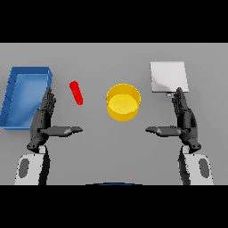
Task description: Pick up the red beaker and tilt it to pour out 1 green nut into yellow bowl. Pick up the yellow bowl and place it on the metallic measuring scale.
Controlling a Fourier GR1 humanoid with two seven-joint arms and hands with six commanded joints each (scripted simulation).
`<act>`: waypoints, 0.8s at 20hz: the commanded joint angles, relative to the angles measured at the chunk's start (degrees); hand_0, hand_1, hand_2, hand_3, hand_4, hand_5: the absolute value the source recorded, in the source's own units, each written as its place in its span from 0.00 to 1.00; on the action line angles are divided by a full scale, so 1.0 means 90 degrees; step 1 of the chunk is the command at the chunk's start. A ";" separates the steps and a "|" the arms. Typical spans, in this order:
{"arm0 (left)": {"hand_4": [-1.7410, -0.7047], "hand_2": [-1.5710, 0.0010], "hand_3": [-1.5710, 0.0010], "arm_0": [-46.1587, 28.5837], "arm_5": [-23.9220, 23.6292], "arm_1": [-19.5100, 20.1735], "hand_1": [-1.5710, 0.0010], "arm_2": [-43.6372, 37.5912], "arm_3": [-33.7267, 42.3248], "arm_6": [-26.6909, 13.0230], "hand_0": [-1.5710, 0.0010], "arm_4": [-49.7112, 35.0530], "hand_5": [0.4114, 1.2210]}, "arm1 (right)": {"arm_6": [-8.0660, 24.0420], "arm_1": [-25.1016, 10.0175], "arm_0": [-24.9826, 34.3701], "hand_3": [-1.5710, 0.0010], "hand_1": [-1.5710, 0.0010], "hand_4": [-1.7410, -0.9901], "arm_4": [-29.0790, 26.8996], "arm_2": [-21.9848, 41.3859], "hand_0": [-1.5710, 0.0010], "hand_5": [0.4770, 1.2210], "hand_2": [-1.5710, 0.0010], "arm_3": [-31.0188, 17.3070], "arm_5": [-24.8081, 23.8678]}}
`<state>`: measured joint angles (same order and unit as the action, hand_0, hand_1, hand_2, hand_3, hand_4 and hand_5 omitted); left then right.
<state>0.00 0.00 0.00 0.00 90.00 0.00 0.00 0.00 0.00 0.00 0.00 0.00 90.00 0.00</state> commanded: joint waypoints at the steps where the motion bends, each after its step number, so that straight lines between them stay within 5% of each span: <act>1: 0.57 1.00 1.00 -0.0002 -0.0002 0.0004 1.00 -0.0004 0.0002 0.0000 1.00 -0.0006 0.23 | 0.0012 -0.0003 0.0020 1.00 1.00 0.76 -0.0005 -0.0008 1.00 0.16 1.00 -0.0013 -0.0008; 6: 0.57 1.00 1.00 -0.0058 0.0053 0.0039 1.00 -0.0024 0.0031 0.0013 1.00 -0.0058 0.23 | 0.0101 -0.0058 0.0248 1.00 1.00 0.76 -0.0045 -0.0097 1.00 0.16 1.00 -0.0132 -0.0031; 7: 0.57 1.00 1.00 -0.0213 0.0117 0.0223 1.00 0.0167 0.0263 0.0055 1.00 0.0203 0.23 | -0.0395 -0.0313 0.0009 1.00 1.00 0.76 0.0671 0.0179 1.00 0.16 1.00 0.0092 -0.0220; 9: 0.56 1.00 1.00 -0.0534 0.0190 0.0431 1.00 0.0354 0.0664 0.0089 1.00 0.0441 0.23 | -0.0665 -0.0425 -0.0302 1.00 1.00 0.77 0.1483 0.0535 1.00 0.16 1.00 0.0242 -0.0489; 16: 0.56 1.00 1.00 -0.0506 0.0201 0.0549 1.00 0.0548 0.0781 -0.0402 1.00 0.0727 0.24 | -0.0464 -0.0411 -0.0444 1.00 1.00 0.72 0.1632 0.0660 1.00 0.17 1.00 0.0592 -0.0519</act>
<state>-4.56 1.81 4.96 4.92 97.02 -3.73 6.55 -4.26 -3.69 -3.97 14.68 5.94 95.34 -4.68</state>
